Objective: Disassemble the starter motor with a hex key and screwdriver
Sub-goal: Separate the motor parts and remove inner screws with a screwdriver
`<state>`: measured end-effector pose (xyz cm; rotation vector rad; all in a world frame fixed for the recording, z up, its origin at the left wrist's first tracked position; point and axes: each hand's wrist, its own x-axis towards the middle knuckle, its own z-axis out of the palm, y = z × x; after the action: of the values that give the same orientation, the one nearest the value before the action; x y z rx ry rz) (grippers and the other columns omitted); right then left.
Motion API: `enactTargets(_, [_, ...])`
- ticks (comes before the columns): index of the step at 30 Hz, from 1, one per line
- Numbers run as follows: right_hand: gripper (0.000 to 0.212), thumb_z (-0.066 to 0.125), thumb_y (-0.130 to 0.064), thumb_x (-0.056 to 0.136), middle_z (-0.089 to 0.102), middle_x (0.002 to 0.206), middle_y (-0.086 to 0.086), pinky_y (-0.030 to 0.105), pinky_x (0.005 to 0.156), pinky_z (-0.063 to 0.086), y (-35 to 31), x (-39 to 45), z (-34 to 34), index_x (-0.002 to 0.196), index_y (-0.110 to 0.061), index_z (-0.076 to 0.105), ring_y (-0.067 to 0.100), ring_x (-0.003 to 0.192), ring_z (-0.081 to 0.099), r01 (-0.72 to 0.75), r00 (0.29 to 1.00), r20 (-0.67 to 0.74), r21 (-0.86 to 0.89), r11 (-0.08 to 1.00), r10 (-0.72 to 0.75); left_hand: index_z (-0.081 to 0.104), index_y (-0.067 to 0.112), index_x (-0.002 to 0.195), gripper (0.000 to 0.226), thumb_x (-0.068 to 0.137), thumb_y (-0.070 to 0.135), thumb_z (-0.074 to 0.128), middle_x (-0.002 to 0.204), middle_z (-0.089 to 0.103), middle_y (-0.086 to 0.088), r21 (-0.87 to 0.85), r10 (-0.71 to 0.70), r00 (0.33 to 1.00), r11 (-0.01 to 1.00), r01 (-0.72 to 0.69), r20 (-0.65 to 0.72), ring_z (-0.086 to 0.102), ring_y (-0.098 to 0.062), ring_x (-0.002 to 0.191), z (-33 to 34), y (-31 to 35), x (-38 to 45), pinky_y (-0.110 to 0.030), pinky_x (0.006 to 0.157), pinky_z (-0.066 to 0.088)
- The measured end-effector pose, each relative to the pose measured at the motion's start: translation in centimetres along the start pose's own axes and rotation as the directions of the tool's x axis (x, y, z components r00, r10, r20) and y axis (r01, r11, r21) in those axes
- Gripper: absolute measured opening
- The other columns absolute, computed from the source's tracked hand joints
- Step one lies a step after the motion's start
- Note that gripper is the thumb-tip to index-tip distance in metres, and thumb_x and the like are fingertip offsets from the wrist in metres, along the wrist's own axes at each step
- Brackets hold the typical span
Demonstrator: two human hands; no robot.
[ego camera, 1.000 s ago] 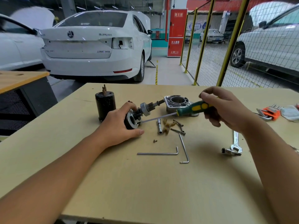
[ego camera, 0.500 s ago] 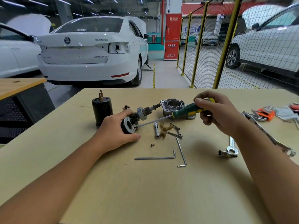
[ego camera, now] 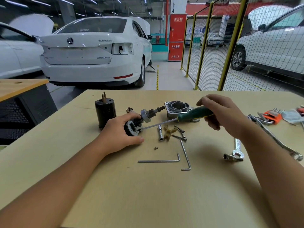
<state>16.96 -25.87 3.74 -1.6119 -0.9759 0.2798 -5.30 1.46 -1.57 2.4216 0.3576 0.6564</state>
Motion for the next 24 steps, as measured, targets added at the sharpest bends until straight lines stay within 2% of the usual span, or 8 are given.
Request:
enactTargets(2, [0.027, 0.054, -0.044, 0.102, 0.058, 0.063, 0.006, 0.030, 0.041, 0.039, 0.14, 0.07, -0.10, 0.099, -0.022, 0.070, 0.023, 0.049, 0.047, -0.014, 1.000, 0.000, -0.024, 1.000, 0.014, 0.054, 0.078, 0.105, 0.073, 0.063, 0.039, 0.098, 0.110, 0.059, 0.041, 0.000, 0.000, 1.000, 1.000, 0.000, 0.007, 0.051, 0.029, 0.104, -0.05, -0.04, 0.04, 0.008, 0.082, 0.034])
enactTargets(4, [0.023, 0.061, -0.042, 0.098, 0.057, 0.062, 0.007, 0.030, 0.043, 0.036, 0.13, 0.22, -0.01, 0.097, -0.021, 0.071, 0.025, 0.049, 0.043, -0.016, 1.000, -0.007, 0.006, 1.000, 0.016, 0.054, 0.076, 0.107, 0.071, 0.063, 0.040, 0.098, 0.111, 0.058, 0.042, 0.005, -0.009, 1.000, 1.000, 0.009, 0.021, 0.050, 0.030, 0.105, -0.15, -0.03, 0.08, 0.008, 0.082, 0.033])
enactTargets(9, [0.028, 0.077, -0.040, 0.076, 0.059, 0.070, 0.013, 0.031, 0.046, 0.038, 0.09, 0.32, 0.36, 0.096, -0.020, 0.072, 0.027, 0.054, 0.045, -0.006, 0.999, -0.034, 0.110, 0.994, 0.009, 0.057, 0.070, 0.110, 0.067, 0.064, 0.042, 0.097, 0.112, 0.061, 0.039, 0.008, -0.021, 0.999, 1.000, 0.021, 0.048, 0.051, 0.027, 0.106, -0.46, 0.08, 0.16, 0.004, 0.081, 0.035])
enactTargets(14, [0.025, 0.077, -0.031, 0.079, 0.061, 0.082, 0.011, 0.032, 0.048, 0.040, 0.21, 0.20, 0.46, 0.101, -0.019, 0.072, 0.028, 0.061, 0.047, 0.006, 1.000, -0.027, 0.150, 0.989, -0.002, 0.060, 0.058, 0.121, 0.071, 0.063, 0.039, 0.097, 0.114, 0.064, 0.034, 0.007, -0.029, 0.999, 1.000, 0.029, 0.034, 0.055, 0.022, 0.106, -0.38, 0.23, 0.11, -0.001, 0.085, 0.037])
enactTargets(16, [0.025, 0.074, -0.035, 0.081, 0.061, 0.078, 0.011, 0.031, 0.047, 0.040, 0.14, 0.21, 0.47, 0.101, -0.020, 0.071, 0.027, 0.059, 0.049, 0.016, 1.000, -0.024, 0.132, 0.991, -0.013, 0.062, 0.056, 0.121, 0.070, 0.063, 0.037, 0.097, 0.113, 0.064, 0.033, 0.004, -0.033, 0.999, 0.999, 0.033, 0.017, 0.056, 0.020, 0.105, -0.29, 0.22, 0.06, -0.002, 0.086, 0.038])
enactTargets(20, [0.038, 0.072, -0.053, 0.079, 0.060, 0.067, 0.010, 0.029, 0.045, 0.040, 0.05, 0.20, 0.28, 0.099, -0.021, 0.071, 0.027, 0.053, 0.049, -0.004, 1.000, -0.018, 0.072, 0.997, 0.005, 0.063, 0.054, 0.120, 0.068, 0.063, 0.034, 0.097, 0.111, 0.065, 0.031, 0.004, -0.045, 0.999, 0.999, 0.045, -0.011, 0.058, 0.017, 0.103, -0.10, 0.38, -0.07, -0.002, 0.086, 0.039])
enactTargets(24, [0.028, 0.078, -0.035, 0.080, 0.059, 0.078, 0.020, 0.033, 0.048, 0.039, 0.10, 0.21, 0.18, 0.102, -0.019, 0.071, 0.028, 0.057, 0.046, 0.007, 1.000, 0.010, 0.138, 0.990, -0.008, 0.065, 0.050, 0.119, 0.066, 0.064, 0.032, 0.096, 0.107, 0.063, 0.035, -0.005, -0.045, 0.998, 0.999, 0.044, -0.044, 0.055, 0.024, 0.101, 0.11, 0.51, -0.12, 0.006, 0.080, 0.037])
